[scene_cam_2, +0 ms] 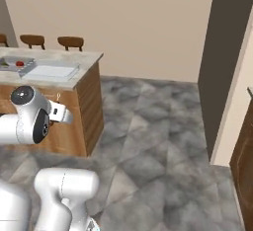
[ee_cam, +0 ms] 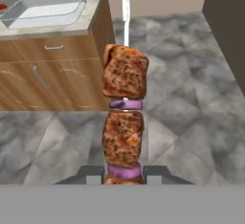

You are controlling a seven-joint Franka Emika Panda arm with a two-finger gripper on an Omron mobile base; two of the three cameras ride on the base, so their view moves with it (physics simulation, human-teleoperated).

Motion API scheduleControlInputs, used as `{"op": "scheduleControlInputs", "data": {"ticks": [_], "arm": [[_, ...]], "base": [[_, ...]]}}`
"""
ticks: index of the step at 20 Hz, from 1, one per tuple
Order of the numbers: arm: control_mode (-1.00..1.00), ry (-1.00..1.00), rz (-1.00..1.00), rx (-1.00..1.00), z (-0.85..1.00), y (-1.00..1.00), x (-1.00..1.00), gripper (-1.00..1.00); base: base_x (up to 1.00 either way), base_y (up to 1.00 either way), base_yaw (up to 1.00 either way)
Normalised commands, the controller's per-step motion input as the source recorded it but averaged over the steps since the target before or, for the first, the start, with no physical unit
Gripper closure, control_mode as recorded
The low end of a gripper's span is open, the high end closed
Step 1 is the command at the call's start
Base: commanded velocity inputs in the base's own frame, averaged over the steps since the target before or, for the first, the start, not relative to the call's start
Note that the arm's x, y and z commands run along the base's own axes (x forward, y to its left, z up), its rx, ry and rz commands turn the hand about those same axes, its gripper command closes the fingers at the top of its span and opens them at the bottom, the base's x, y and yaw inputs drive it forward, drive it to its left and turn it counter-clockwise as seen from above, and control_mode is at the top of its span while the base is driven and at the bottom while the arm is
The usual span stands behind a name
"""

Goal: Place the cold items (kiwi and tomato) from the fridge in one tupperware on the dining counter. Place the warm items (hot dog and kebab skewer) in the stove area in another tupperware.

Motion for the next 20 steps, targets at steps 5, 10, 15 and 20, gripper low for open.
{"op": "scheduleControlInputs", "data": {"ticks": [5,10,15,20], "arm": [[1.0,0.0,0.0,0.0,0.0,0.0,0.0,1.0],[1.0,0.0,0.0,0.0,0.0,0.0,0.0,1.0],[1.0,0.0,0.0,0.0,0.0,0.0,0.0,1.0],[1.0,0.0,0.0,0.0,0.0,0.0,0.0,1.0]], "base": [[1.0,0.84,-0.09],[1.0,0.81,-0.07],[0.96,0.76,-0.06],[0.76,0.61,-0.04]]}}
